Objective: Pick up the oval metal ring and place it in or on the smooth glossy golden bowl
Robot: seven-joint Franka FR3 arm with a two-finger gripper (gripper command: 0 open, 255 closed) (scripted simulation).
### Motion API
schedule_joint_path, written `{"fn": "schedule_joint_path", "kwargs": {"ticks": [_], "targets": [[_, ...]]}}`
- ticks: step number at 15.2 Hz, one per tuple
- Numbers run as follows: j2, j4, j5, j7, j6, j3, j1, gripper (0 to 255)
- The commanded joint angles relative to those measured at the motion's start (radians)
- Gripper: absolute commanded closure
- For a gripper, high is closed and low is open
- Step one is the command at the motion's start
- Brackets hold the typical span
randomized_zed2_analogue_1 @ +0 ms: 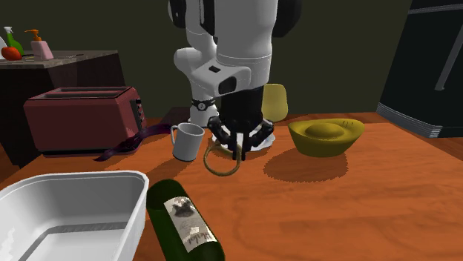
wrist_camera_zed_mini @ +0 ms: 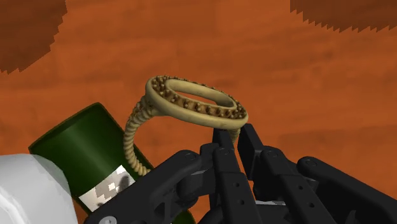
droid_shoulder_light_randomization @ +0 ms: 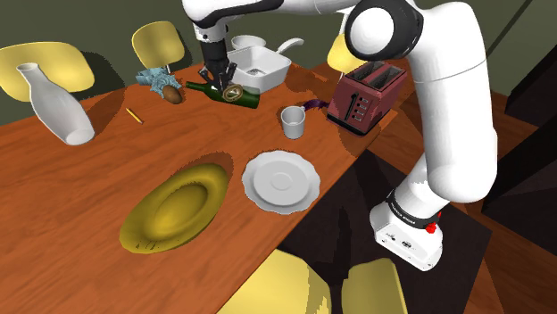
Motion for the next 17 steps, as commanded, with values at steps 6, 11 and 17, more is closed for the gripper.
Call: {"fn": "schedule_joint_path", "kwargs": {"ticks": [6, 11, 17], "targets": [[-0.005, 0.088, 0.001, 0.001, -0.093, 0.001, 0.004, 255], [-0.096, -0.057, 0.009, 0.071, -0.038, 0.021, 0.050, 255], [-0.186, -0.203, 0.019, 0.180, 0.022, 0.055, 0.122, 255]]}}
